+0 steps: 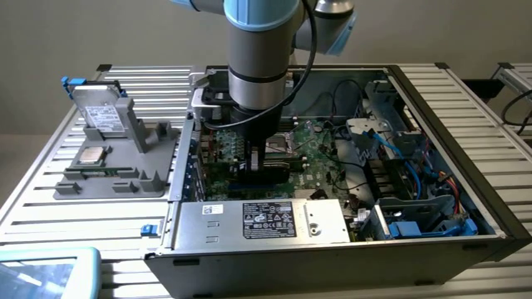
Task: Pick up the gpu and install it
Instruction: 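Insert the gpu into the slot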
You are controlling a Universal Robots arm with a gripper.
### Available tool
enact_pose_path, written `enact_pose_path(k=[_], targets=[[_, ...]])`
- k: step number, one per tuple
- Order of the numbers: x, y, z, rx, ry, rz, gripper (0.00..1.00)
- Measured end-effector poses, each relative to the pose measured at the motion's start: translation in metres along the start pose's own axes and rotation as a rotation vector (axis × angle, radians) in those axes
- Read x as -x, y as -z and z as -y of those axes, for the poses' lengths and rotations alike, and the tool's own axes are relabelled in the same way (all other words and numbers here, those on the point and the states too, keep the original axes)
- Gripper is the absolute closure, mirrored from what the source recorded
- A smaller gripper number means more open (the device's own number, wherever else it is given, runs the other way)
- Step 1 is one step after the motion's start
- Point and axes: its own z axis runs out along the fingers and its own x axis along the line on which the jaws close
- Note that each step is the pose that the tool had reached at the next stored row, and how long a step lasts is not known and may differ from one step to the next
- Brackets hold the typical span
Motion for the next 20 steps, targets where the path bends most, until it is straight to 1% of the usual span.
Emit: enact_pose_path(k=[20], targets=[[0.0004, -0.0022, 0.0, -0.0001, 0.0, 0.0001, 0.72]])
